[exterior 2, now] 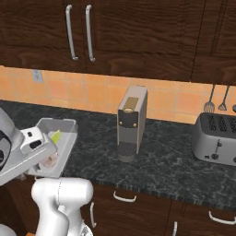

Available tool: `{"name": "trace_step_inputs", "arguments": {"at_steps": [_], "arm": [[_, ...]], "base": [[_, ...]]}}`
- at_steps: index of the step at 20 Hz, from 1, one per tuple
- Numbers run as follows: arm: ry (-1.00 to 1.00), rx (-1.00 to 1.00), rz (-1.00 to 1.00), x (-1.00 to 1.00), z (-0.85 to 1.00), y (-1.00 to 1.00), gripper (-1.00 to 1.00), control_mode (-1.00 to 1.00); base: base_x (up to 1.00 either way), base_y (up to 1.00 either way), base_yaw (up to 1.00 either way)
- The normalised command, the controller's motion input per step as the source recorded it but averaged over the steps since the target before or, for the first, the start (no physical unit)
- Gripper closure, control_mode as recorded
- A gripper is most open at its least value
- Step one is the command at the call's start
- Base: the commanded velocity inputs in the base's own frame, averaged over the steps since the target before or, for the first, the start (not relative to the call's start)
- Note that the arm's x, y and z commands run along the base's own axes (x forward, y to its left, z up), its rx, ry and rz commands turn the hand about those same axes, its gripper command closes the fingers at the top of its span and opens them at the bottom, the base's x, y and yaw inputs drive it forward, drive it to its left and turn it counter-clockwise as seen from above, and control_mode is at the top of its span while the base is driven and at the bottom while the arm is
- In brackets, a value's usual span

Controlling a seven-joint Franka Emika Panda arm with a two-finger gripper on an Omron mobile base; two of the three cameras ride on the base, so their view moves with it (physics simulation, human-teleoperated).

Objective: Take the meat container that has the steak and place it on the second highest rack of the freezer. Then take the vegetable container that has the garlic and lemon wedge and place it on the highest rack of the freezer.

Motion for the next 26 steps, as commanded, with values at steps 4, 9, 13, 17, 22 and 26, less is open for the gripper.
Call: {"name": "trace_step_inputs", "arguments": {"at_steps": [4,9,13,17,22,26], "arm": [[-0.07,-0.03,0.14,0.0,-0.31,0.0,1.0,-1.0],[-0.01,0.0,0.0,-0.01,-0.04,0.0,1.0,1.0],[0.0,0.0,0.0,0.0,0.0,0.0,1.0,1.0],[0.0,0.0,0.0,0.0,0.0,0.0,1.0,1.0],[0.0,0.0,0.0,0.0,0.0,0.0,1.0,1.0],[0.0,0.0,0.0,0.0,0.0,0.0,1.0,1.0]], "base": [[0.0,0.0,0.0],[-0.11,0.0,-0.29],[-0.07,0.04,-0.79],[0.0,0.04,-0.87],[0.0,0.05,-0.9],[-0.12,0.0,-0.78]]}}
